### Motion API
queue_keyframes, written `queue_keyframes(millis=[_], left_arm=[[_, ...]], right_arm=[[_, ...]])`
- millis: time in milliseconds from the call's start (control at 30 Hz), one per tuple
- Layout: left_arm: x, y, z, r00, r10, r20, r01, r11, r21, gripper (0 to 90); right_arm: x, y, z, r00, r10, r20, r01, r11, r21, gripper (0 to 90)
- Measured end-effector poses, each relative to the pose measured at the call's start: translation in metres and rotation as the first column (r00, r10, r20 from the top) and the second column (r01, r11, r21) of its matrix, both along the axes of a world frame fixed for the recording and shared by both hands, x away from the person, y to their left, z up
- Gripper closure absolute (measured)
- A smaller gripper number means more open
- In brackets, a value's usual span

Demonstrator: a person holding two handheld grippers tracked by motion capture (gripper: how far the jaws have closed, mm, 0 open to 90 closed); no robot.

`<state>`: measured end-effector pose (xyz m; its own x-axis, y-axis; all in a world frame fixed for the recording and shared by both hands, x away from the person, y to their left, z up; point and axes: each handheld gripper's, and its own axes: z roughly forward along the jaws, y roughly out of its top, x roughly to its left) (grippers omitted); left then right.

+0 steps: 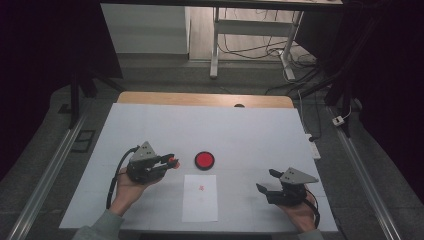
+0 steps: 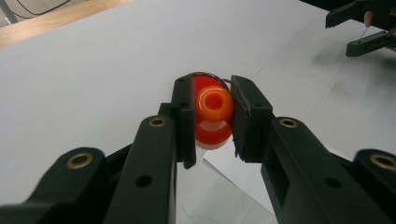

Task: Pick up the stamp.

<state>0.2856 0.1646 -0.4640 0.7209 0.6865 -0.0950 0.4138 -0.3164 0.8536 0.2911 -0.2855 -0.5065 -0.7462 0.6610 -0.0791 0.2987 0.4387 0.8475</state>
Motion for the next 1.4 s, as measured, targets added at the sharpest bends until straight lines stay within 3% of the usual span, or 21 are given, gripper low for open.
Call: queue_keyframes(millis=[133, 333, 767, 1400], left_arm=[[0.005, -0.003, 0.006, 0.9999, -0.009, -0.014, 0.009, 0.9996, -0.025, 72.2], [0.012, -0.021, 0.010, 0.9989, -0.043, -0.017, 0.042, 0.9982, -0.042, 72.2], [0.015, -0.045, 0.002, 0.9944, -0.102, -0.025, 0.101, 0.9941, -0.038, 72.2], [0.009, -0.046, 0.001, 0.9943, -0.104, -0.022, 0.103, 0.9939, -0.040, 72.2]], right_arm=[[0.000, -0.001, 0.000, 1.0000, -0.006, 0.006, 0.005, 1.000, 0.016, 27.7], [-0.001, 0.001, 0.000, 1.0000, 0.001, 0.007, -0.001, 1.000, 0.001, 27.7], [0.000, 0.003, -0.002, 1.0000, 0.006, 0.000, -0.006, 1.000, 0.001, 27.7], [0.000, 0.012, -0.001, 0.9997, 0.023, 0.000, -0.023, 1.000, -0.009, 27.7]])
